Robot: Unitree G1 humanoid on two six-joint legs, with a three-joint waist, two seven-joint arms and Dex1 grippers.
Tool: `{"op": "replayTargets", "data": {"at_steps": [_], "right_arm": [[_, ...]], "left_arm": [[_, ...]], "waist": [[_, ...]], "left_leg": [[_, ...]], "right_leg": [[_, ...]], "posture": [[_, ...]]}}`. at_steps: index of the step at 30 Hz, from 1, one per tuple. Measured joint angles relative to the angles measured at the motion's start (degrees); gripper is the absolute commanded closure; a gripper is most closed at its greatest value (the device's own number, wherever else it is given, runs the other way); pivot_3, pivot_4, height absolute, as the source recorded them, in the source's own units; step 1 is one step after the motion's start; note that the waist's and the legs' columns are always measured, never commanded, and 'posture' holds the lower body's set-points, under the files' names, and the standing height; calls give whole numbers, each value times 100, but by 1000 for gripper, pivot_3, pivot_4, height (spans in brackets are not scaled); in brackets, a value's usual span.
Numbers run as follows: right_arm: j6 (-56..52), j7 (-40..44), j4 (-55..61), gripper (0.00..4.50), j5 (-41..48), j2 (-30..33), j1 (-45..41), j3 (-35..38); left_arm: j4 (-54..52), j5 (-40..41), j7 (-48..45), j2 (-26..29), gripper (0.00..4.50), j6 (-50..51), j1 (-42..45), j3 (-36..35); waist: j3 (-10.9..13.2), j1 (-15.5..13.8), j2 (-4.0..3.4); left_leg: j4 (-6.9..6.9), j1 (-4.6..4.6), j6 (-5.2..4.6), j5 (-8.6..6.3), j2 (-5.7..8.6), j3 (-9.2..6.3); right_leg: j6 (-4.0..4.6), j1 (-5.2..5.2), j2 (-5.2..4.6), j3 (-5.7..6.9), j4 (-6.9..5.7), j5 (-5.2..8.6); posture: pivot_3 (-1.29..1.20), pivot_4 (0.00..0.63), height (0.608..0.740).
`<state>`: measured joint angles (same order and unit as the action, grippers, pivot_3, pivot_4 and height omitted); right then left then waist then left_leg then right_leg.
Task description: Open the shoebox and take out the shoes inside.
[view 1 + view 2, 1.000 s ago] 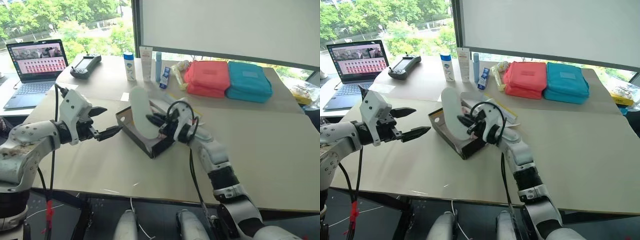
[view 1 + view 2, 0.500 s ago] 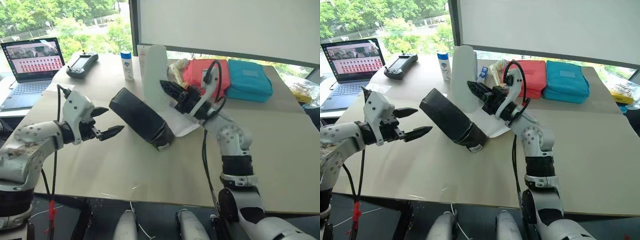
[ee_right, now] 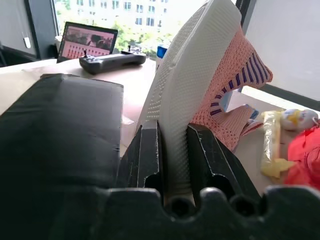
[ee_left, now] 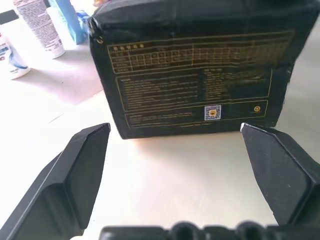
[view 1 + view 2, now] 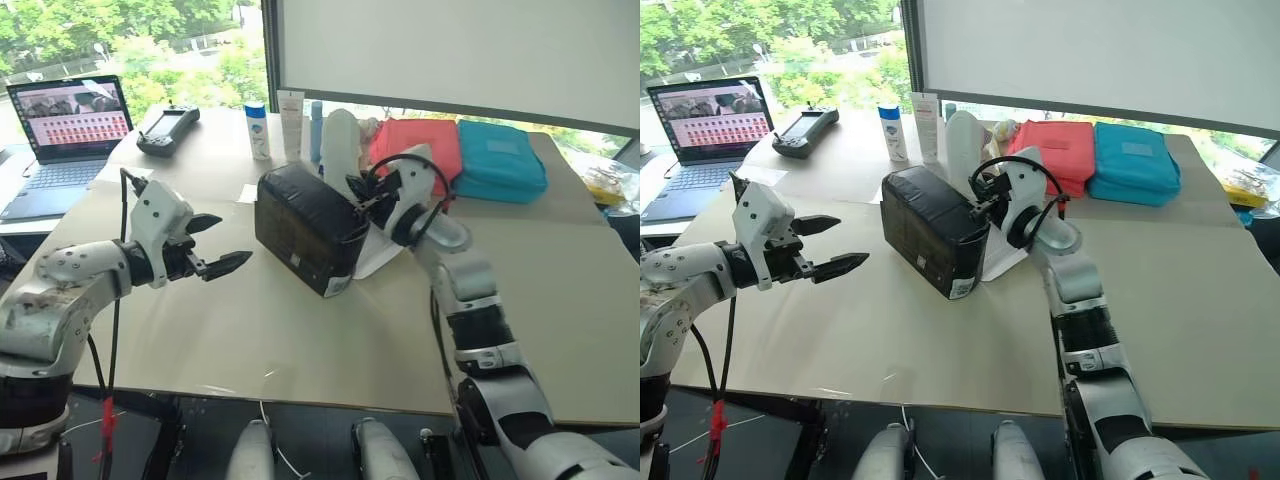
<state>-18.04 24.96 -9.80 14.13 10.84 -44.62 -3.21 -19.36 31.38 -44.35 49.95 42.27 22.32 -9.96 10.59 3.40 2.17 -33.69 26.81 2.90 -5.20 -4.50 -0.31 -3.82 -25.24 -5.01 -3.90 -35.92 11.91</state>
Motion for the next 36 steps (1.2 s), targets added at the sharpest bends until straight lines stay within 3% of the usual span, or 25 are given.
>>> {"op": "replayTargets", "data": {"at_steps": [4,18,29,33,36], "right_arm": [[-499,30,525,4053,279,-461,364,-227],[-1092,389,1147,4053,304,-611,682,-692],[-2528,193,1375,4053,1193,-1165,777,-442],[-2183,-17,1108,4053,937,-948,557,-310],[-1369,-578,394,4053,700,-843,-13,344]], "left_arm": [[1,22,-28,5,0,5,32,-14],[6,923,111,136,0,675,814,-797],[-123,-22,339,-242,0,100,-111,281],[-119,-230,247,-193,0,-47,-506,459],[-140,-207,234,-192,0,-79,-554,332]], "waist": [[0,34,0],[-1,42,1],[-1,23,2],[-1,7,1],[1,-34,-2]], "left_leg": [[-4,1,-10,7,-10,-1],[-7,-7,0,0,-12,0],[-6,-6,1,0,-13,1],[-5,-2,3,-2,-14,2],[-3,7,3,-2,-16,3]], "right_leg": [[-16,-1,9,0,-9,-2],[4,7,9,1,-7,5],[8,6,9,1,-7,3],[16,-2,9,2,-2,-5],[24,-6,9,5,13,-33]], "posture": [[0,150,740],[0,150,740],[0,150,740],[0,150,740],[0,150,740]]}}
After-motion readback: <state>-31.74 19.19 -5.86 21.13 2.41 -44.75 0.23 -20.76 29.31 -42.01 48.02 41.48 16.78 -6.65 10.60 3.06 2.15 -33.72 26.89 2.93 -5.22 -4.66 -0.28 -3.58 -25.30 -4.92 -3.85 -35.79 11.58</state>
